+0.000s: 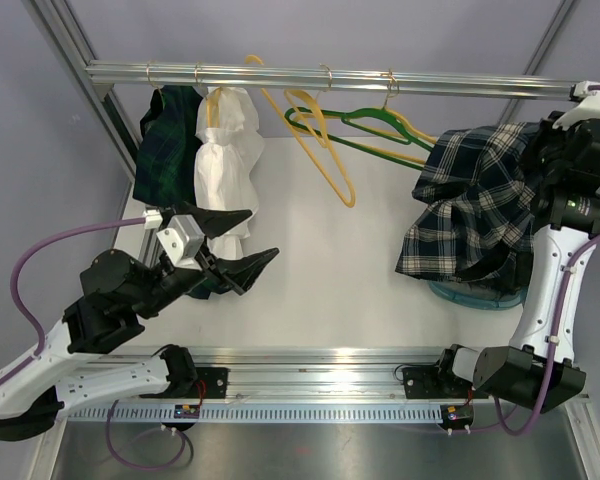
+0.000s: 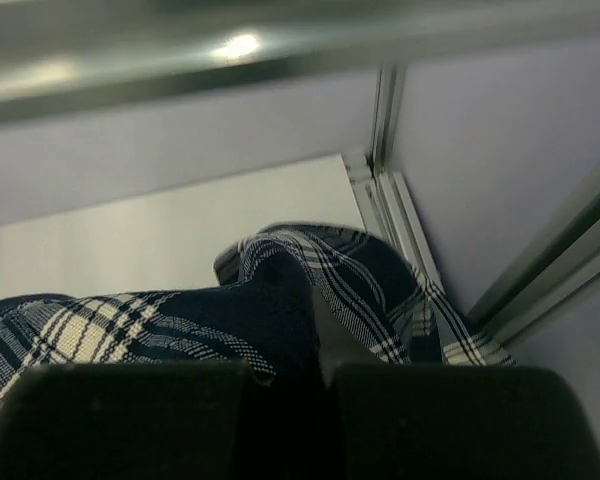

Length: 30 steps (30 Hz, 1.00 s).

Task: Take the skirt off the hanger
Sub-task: Place the skirt into the basket

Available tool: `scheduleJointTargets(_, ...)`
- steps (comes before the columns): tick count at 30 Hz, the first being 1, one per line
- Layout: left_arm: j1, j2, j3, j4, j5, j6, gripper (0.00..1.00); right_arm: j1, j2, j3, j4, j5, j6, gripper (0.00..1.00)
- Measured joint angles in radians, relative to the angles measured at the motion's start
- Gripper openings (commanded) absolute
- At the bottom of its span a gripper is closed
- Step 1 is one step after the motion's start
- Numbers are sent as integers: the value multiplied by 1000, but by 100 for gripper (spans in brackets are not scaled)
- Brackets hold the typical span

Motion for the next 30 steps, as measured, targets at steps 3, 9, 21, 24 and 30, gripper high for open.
scheduleJointTargets(3, 0, -13, -6, 2, -3, -2, 80, 0, -3, -63, -19, -3, -35, 0)
scheduleJointTargets(9, 0, -31, -11, 2, -8, -5, 80, -38, -32, -166, -29, -48, -140, 0)
scheduleJointTargets(21, 0, -49, -15, -5, -16, -6, 81, -148, -59, -342, -109, -238, -488, 0)
scheduleJointTargets(24, 0, -59, -15, -6, -18, -6, 81, -153, -58, -412, -105, -227, -551, 0)
scheduleJointTargets(30, 0, -84, -29, -6, -22, -6, 81, -187, -21, -553, -78, -148, -647, 0)
